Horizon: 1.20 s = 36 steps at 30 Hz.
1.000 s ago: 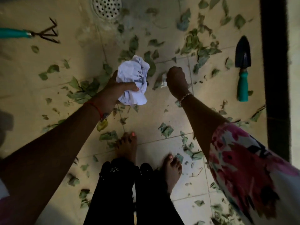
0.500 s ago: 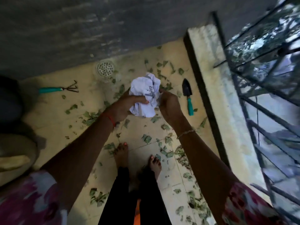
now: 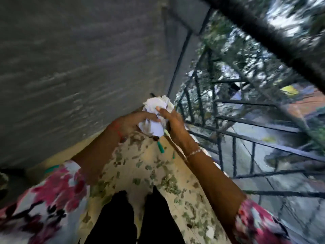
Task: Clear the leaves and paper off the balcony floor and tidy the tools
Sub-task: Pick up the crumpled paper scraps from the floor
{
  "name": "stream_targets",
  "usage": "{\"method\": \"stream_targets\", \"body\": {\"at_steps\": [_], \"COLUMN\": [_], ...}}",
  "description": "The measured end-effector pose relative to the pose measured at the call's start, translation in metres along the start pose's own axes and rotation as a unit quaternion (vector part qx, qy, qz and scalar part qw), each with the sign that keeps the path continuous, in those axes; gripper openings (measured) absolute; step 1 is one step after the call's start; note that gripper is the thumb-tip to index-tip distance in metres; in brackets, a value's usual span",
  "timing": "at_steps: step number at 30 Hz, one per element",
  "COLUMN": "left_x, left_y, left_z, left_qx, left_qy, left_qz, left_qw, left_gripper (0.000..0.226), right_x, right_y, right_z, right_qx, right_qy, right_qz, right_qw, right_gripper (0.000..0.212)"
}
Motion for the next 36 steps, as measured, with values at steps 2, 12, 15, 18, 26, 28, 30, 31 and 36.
{"method": "stream_targets", "body": {"at_steps": [2, 12, 15, 18, 26, 28, 30, 31, 36], "left_x": [-0.016, -0.017, 0.020, 0.065, 0.220, 0.256, 0.287, 0.300, 0.356], "left_y": [-0.012, -0.035, -0.052, -0.074, -0.149, -0.167, -0.187, -0.196, -0.233], "left_z": [0.029, 0.162, 0.217, 0.264, 0.376, 0.397, 0.421, 0.433, 0.480], "left_qx": [0.043, 0.250, 0.318, 0.369, 0.486, 0.514, 0.544, 0.551, 0.583], "left_qy": [-0.009, 0.179, 0.230, 0.270, 0.364, 0.387, 0.410, 0.422, 0.456], "left_qz": [0.015, -0.094, -0.128, -0.158, -0.259, -0.283, -0.293, -0.291, -0.289], "left_qw": [0.999, 0.947, 0.911, 0.875, 0.751, 0.711, 0.671, 0.658, 0.607], "left_gripper": [0.038, 0.017, 0.012, 0.010, 0.012, 0.014, 0.014, 0.017, 0.023], "right_x": [0.022, 0.035, 0.003, -0.030, -0.140, -0.164, -0.187, -0.196, -0.229], "right_y": [-0.030, -0.173, -0.229, -0.289, -0.450, -0.483, -0.515, -0.531, -0.597], "right_z": [-0.015, -0.090, -0.122, -0.144, -0.171, -0.177, -0.183, -0.185, -0.197], "right_qx": [-0.021, -0.326, -0.416, -0.489, -0.639, -0.674, -0.705, -0.715, -0.753], "right_qy": [-0.019, 0.081, 0.134, 0.190, 0.311, 0.312, 0.325, 0.336, 0.379], "right_qz": [-0.018, -0.026, -0.031, -0.051, -0.050, -0.032, -0.023, -0.020, -0.023], "right_qw": [0.999, 0.942, 0.899, 0.850, 0.702, 0.669, 0.630, 0.613, 0.537], "right_gripper": [0.031, 0.024, 0.037, 0.043, 0.054, 0.061, 0.068, 0.065, 0.063]}}
Point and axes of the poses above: each hand's wrist, its own y-axis towards the middle knuckle, its own z-axis out of the palm, x = y × z, the point moved 6 cm from there along y, towards the middle knuckle, and after that the axes turned 12 degrees about -y, right-handed, at the moved point
